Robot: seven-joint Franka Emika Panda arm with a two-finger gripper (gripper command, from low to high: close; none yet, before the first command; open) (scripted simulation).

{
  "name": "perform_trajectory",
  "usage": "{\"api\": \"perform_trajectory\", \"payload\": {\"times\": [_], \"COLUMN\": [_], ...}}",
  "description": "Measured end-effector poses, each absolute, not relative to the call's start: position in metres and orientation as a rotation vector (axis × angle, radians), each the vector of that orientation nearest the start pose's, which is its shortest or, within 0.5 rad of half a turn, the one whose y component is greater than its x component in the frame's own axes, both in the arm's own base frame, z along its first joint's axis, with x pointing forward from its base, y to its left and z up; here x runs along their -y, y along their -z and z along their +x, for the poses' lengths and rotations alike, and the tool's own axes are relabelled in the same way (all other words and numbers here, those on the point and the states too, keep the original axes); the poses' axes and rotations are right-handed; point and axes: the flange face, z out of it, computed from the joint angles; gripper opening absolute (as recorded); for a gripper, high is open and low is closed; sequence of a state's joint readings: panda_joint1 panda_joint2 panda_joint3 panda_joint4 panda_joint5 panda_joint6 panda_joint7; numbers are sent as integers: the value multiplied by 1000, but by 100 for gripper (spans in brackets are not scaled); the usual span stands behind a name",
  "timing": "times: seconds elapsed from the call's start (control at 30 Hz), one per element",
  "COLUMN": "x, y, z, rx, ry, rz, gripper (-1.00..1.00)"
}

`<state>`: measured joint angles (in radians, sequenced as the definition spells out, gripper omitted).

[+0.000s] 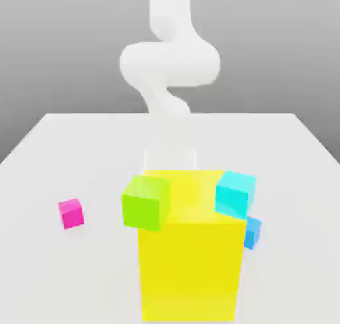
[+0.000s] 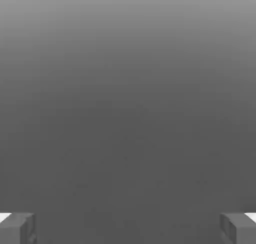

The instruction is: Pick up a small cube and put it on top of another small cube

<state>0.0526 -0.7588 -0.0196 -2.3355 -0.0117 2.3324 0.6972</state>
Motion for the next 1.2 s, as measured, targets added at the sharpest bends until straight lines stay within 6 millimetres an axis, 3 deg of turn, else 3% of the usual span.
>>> {"api": "perform_trajectory", "payload": {"times": [0.27, 0.57, 0.87, 1.2], "x": [-49, -99, -144, -173], "y": [-583, -470, -361, -255], "z": [405, 416, 391, 332], "rx": [-284, 460, 1232, 2010], "ry": [869, 684, 463, 192], "rz": [-2836, -2957, -2837, -2419], "gripper": [0, 0, 0, 0]}}
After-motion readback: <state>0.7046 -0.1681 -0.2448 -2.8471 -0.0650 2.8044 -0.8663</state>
